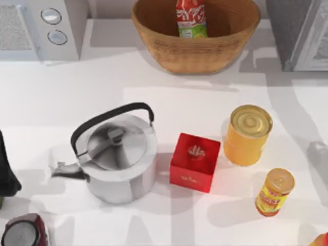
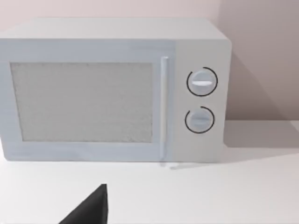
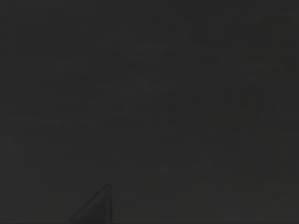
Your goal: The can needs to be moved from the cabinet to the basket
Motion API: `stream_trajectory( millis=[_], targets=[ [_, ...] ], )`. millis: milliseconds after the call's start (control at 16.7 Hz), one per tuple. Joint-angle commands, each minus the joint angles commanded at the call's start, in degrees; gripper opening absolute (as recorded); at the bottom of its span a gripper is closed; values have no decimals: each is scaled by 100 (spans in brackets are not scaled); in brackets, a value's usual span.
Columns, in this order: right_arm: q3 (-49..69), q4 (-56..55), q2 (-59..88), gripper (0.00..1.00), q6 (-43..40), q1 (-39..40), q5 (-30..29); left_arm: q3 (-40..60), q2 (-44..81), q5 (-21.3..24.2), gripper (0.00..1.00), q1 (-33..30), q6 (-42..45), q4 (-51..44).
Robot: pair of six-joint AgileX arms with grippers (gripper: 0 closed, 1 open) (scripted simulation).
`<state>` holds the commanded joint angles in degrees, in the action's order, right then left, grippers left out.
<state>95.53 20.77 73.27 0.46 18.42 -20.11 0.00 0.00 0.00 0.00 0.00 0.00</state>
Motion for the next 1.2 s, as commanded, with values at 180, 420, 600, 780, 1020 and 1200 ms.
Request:
stream_trajectory(
  millis=[180, 420, 600, 780, 1020, 1200],
  targets=[
    [-903, -197, -694, 100, -5, -173, 192, 0, 0, 0, 100, 0, 0, 0],
    [-2442, -530, -1870, 100, -13, -470, 515, 0, 0, 0, 100, 0, 0, 0],
    [-3800, -823, -2910, 100, -19, -733, 799, 0, 0, 0, 100, 0, 0, 0],
    [-5239, -1135, -4014, 100, -26, -1012, 1101, 0, 0, 0, 100, 0, 0, 0],
    [-7082, -1538, -5428, 100, -34, -1366, 1490, 0, 0, 0, 100, 0, 0, 0],
    [-8277, -1795, -6334, 100, -40, -1593, 1739, 0, 0, 0, 100, 0, 0, 0]
  ],
)
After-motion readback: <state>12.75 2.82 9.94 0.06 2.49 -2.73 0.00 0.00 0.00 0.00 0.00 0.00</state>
